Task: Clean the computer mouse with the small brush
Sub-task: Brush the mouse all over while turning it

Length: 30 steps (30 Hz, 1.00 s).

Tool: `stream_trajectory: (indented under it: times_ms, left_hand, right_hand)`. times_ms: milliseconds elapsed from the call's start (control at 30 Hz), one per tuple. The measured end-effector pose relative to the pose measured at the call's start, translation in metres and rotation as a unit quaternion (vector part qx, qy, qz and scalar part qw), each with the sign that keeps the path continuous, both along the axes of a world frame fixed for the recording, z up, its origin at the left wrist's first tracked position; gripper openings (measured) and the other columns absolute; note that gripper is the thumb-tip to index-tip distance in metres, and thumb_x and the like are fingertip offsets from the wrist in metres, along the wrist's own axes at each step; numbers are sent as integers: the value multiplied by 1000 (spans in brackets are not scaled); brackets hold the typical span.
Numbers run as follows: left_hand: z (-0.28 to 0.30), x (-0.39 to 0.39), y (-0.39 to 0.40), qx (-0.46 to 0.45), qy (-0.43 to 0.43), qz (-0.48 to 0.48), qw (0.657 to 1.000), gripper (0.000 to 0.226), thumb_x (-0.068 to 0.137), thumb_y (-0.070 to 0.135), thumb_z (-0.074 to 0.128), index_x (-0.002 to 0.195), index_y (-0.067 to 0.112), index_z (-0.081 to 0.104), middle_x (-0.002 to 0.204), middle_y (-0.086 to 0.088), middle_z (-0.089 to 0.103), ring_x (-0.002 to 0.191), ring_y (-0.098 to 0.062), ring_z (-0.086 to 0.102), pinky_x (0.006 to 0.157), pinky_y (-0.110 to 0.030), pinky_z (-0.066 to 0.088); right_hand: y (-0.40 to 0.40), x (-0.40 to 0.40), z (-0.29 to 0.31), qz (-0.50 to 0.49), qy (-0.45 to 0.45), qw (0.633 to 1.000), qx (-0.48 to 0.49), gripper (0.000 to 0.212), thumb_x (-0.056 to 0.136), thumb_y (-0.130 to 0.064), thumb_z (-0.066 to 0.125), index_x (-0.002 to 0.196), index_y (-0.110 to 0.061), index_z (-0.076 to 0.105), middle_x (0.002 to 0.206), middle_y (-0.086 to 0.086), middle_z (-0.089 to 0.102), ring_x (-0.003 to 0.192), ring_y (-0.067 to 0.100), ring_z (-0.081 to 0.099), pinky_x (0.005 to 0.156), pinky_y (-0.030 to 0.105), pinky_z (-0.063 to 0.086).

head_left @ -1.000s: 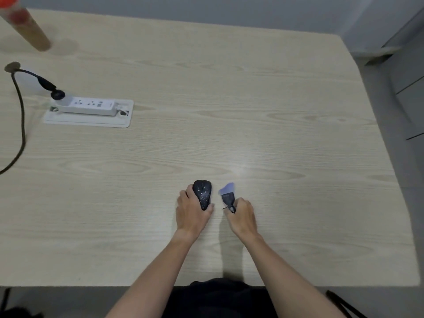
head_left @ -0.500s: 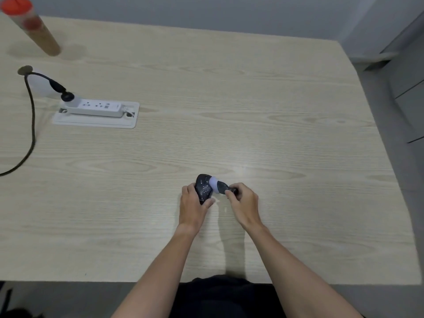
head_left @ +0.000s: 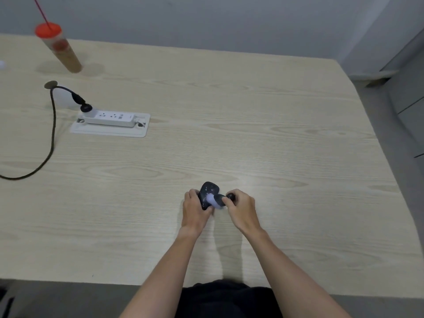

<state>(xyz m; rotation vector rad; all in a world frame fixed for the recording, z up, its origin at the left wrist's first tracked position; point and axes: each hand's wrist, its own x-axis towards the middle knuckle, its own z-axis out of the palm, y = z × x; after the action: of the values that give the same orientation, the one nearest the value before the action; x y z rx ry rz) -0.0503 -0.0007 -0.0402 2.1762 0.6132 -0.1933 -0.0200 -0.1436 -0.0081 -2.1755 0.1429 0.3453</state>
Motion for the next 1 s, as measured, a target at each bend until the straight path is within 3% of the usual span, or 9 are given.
stream_trajectory:
  times_ms: [67,200,267,433,567,700,800,933,1000]
  left_hand:
    - [1,-2,3,6,1,-12,1000,50,78,19,82,115,9,50,112,-2,47,96,-16,48,82,-22,38]
    - [0,-3,7,2,2,-20,1000,54,76,19,84,118,9,51,114,-3,47,97,-17,51,83,-23,40]
    - [0,-3,8,-3,4,-24,1000,55,77,18,84,120,10,52,115,-4,46,96,-18,51,83,-23,40]
    - [1,-3,13,-20,19,-25,999,53,80,15,81,124,12,52,119,-7,44,92,-15,46,83,-20,37]
    - [0,-4,15,-31,21,-23,999,54,80,18,82,124,14,53,118,-7,44,94,-14,44,84,-21,36]
    - [-2,-5,17,-24,26,-28,999,57,80,17,82,126,12,49,119,-7,46,97,-14,43,85,-21,35]
    - [-2,-5,17,-16,24,-33,999,58,79,13,82,124,11,47,118,-7,48,97,-14,44,84,-21,36]
    - [-3,-3,19,-19,23,-27,999,53,74,13,84,114,10,49,110,-6,50,95,-17,45,76,-20,36]
    - [-6,-2,21,-20,22,-27,999,52,70,14,84,109,10,50,107,-8,53,95,-19,47,68,-18,36]
  right_hand:
    - [-2,3,3,-32,-23,998,-52,16,94,-25,64,85,-12,66,79,-2,66,71,12,59,58,22,41]
    - [-1,12,9,-31,13,999,27,12,90,-20,70,83,-10,71,70,-2,65,64,10,58,57,12,43]
    - [3,16,8,13,36,999,10,10,88,-19,71,84,-10,73,68,-4,64,66,12,59,60,19,45]
    - [3,26,8,-6,14,998,-67,14,92,-22,66,86,-8,68,76,-1,65,70,14,60,59,24,41]
    - [5,28,16,1,59,998,16,16,87,-20,71,82,-4,71,65,-1,60,59,13,53,55,22,43]
    - [3,26,14,22,34,991,-131,19,91,-27,67,87,-8,68,75,-2,63,69,19,59,59,28,42]
    - [6,25,19,-3,-6,992,-122,17,91,-27,68,89,-10,68,77,-3,65,70,17,62,61,29,45]
    - [17,23,25,77,36,996,-30,18,83,-22,74,78,-5,70,57,-8,53,53,7,47,54,22,39]
    - [21,21,22,119,41,988,-89,18,82,-23,72,77,-6,69,62,-5,58,58,14,52,54,26,41]
